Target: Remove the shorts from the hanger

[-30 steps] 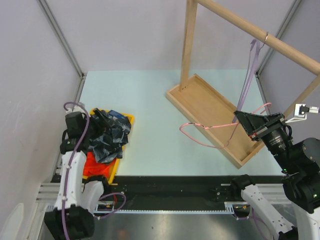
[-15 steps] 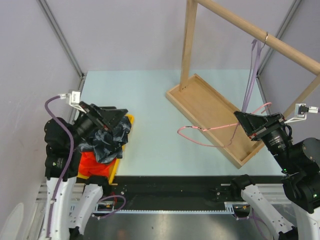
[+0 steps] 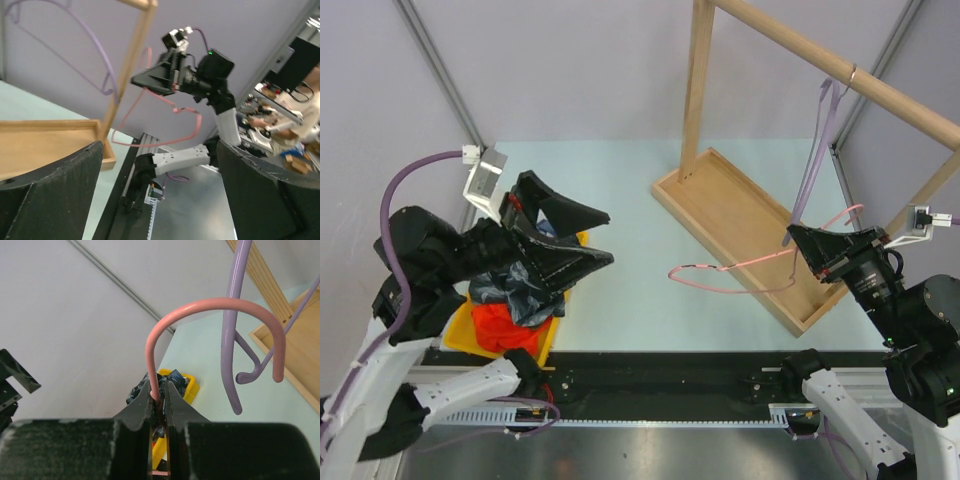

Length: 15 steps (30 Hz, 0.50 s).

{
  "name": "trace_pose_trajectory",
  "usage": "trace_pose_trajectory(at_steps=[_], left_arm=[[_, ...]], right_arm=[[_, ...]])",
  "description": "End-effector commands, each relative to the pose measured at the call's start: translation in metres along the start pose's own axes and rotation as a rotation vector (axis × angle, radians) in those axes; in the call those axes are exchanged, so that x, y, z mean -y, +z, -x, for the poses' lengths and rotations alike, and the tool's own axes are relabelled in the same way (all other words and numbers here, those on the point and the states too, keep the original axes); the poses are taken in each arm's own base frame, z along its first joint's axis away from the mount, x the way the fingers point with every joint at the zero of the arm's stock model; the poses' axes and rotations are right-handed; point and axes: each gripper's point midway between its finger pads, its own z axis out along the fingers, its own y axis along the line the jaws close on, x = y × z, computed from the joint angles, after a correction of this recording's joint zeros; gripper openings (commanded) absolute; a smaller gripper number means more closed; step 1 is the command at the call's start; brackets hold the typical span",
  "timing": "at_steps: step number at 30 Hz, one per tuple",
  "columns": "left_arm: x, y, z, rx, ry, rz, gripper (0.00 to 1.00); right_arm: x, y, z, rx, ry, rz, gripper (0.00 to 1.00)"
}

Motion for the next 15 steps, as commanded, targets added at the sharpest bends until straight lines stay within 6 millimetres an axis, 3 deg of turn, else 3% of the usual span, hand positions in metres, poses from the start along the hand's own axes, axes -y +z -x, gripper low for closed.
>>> trace_pose_trajectory(at_steps=[1, 5, 7, 8, 9, 10, 15], left_arm=[[0.013, 0.016, -0.014, -0.103, 0.151, -0.012, 1.0], [0.023, 0.029, -0.022, -0.14, 0.28, -0.014, 1.0], [0.025, 0.043, -0.052, -0.255, 0.355, -0.025, 1.0], [0.028, 0.042, -0.055, -0.289, 0.388, -0.019, 0.99], [0.018, 0.049, -0.059, -0.305, 0.43, 0.054, 0.99], [0.024, 0.058, -0.077, -0.357, 0.461, 0.035, 0.99], [0.017, 0.075, -0.095, -0.422, 0.535, 0.076, 0.95]], right_arm=[[-0.003, 0.003, -0.003, -0.025, -0.035, 0.02, 0.0], [0.0, 0.007, -0.012, -0.071, -0.04, 0.013, 0.0], [0.002, 0.009, -0.016, -0.092, -0.042, 0.008, 0.0], [0.002, 0.009, -0.018, -0.104, -0.05, 0.013, 0.0], [0.003, 0.009, -0.019, -0.11, -0.054, 0.011, 0.0], [0.004, 0.009, -0.021, -0.116, -0.059, 0.009, 0.0], [0.011, 0.007, -0.027, -0.141, -0.086, -0.011, 0.0]])
